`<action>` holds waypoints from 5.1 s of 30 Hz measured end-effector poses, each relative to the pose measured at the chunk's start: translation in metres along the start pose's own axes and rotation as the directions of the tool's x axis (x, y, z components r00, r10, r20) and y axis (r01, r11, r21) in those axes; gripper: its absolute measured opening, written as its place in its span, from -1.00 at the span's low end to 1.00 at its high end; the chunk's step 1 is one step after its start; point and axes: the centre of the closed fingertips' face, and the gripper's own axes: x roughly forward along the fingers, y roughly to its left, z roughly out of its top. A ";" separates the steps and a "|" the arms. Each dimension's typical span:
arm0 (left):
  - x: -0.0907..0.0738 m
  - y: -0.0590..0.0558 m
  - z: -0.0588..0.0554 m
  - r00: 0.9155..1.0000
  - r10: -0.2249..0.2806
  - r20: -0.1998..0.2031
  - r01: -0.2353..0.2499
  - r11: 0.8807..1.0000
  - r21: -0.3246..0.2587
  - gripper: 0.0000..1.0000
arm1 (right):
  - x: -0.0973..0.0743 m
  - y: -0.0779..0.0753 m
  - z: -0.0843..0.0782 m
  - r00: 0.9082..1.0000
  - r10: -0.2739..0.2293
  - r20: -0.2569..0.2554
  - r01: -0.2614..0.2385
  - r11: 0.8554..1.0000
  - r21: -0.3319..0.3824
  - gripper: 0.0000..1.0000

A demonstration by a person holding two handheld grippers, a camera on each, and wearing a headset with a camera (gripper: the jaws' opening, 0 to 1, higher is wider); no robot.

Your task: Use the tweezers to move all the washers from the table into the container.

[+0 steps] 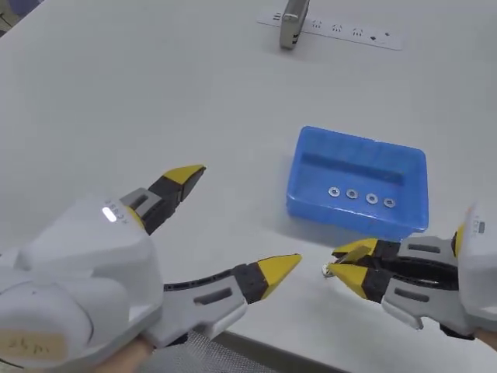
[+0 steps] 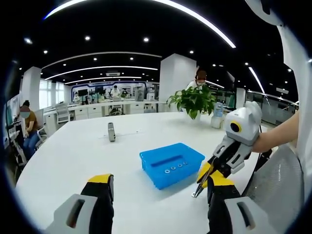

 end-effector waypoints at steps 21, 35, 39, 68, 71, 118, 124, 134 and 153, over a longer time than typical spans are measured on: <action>0.000 -0.001 0.002 1.000 -0.003 0.008 0.003 1.000 -0.001 0.60 | -0.029 -0.034 0.057 0.978 -0.096 0.187 0.081 0.993 0.087 -0.95; 0.000 -0.001 0.002 1.000 -0.003 0.010 0.003 1.000 0.004 0.59 | -0.002 -0.095 0.073 0.959 -0.150 0.239 0.086 0.962 0.258 -0.95; -0.001 -0.001 0.003 1.000 -0.004 0.013 0.004 1.000 0.005 0.59 | 0.013 -0.103 0.064 0.969 -0.138 0.203 0.084 0.963 0.255 -0.95; -0.007 0.010 0.017 0.996 0.021 0.082 -0.013 0.995 -0.100 0.39 | 0.022 -0.113 0.054 0.969 -0.199 0.148 0.168 0.966 0.199 -0.93; -0.008 0.007 0.022 0.996 -0.012 0.092 0.022 0.994 -0.109 0.31 | 0.005 -0.105 0.067 0.960 -0.214 0.181 0.183 0.968 0.173 -0.93; 0.015 -0.113 -0.019 0.685 -0.630 -0.366 0.712 0.685 0.155 -1.00 | -0.019 0.039 -0.017 0.975 0.078 -0.206 -0.112 0.981 -0.160 -0.94; 0.019 -0.106 -0.044 0.659 -0.586 -0.472 0.735 0.636 0.237 -1.00 | -0.009 0.035 -0.034 0.963 0.062 -0.262 -0.115 0.974 -0.194 -0.93; 0.028 -0.092 -0.066 0.641 -0.556 -0.529 0.737 0.639 0.221 -1.00 | -0.002 0.031 -0.041 0.964 0.062 -0.260 -0.113 0.976 -0.186 -0.96; 0.029 -0.085 -0.074 0.630 -0.530 -0.567 0.741 0.629 0.235 -1.00 | -0.001 0.029 -0.042 0.967 0.065 -0.247 -0.111 0.978 -0.176 -0.94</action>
